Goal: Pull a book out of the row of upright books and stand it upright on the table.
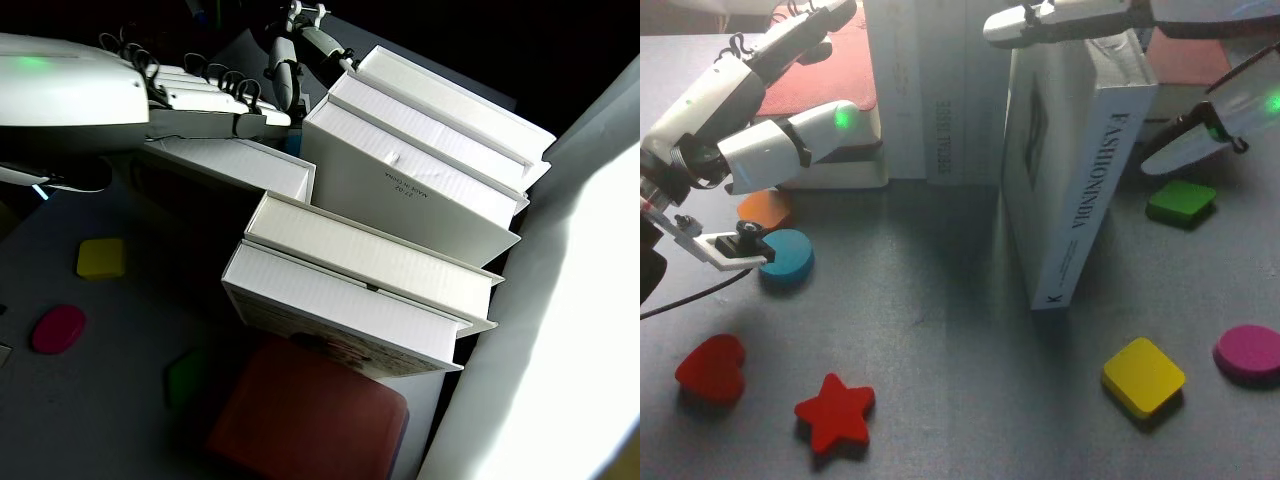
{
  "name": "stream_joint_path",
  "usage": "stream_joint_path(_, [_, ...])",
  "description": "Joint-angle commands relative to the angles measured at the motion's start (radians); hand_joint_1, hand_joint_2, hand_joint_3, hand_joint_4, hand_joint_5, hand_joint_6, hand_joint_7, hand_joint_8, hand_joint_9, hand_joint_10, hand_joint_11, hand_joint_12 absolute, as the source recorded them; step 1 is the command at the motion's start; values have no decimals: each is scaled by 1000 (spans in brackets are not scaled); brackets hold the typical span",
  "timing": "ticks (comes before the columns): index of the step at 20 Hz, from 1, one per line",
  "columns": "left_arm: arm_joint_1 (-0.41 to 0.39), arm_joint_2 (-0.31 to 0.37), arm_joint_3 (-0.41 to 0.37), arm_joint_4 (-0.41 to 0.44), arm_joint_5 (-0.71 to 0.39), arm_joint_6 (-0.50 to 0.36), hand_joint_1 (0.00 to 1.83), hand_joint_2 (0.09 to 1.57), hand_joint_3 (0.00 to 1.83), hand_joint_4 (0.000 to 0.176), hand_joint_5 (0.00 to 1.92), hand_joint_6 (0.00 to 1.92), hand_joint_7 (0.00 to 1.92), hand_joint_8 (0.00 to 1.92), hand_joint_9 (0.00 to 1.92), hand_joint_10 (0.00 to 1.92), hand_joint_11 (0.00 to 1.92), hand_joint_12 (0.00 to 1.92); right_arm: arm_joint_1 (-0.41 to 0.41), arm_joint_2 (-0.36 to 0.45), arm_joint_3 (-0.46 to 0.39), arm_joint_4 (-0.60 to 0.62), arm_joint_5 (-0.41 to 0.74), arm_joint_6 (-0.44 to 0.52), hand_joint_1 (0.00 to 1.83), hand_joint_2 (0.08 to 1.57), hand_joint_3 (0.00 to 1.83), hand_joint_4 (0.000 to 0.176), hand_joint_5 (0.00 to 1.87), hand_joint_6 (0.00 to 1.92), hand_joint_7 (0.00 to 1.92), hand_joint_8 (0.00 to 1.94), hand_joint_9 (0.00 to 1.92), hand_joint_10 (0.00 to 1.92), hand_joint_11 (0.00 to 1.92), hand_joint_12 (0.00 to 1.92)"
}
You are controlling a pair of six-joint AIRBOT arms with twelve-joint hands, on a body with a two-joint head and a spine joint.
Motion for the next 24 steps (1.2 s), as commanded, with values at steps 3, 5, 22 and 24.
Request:
stream_joint_path(3, [2,11,-7,-31,-142,-7,503,1320,0,47,144,3,22,1,0,0,0,462,28,19,-15,95,-34,-29,596,852,0,71,0,0,0,0,0,0,16,14])
stream_joint_path(5, [1,12,-8,-32,-145,-7,479,1317,0,57,133,0,0,0,0,0,0,454,39,32,-23,104,-34,-38,661,892,0,58,0,0,0,0,0,0,6,13])
stream_joint_path(22, [0,16,-16,-36,-155,-5,477,1308,1,69,126,1,0,0,0,0,0,221,62,23,-36,200,-13,-143,949,1045,0,27,0,0,0,0,39,6,0,520])
stream_joint_path(24, [0,15,-14,-36,-151,-5,481,1326,2,53,114,2,0,0,0,0,0,215,62,-10,-27,162,-13,-143,1110,1038,0,106,137,52,145,24,150,50,0,838])
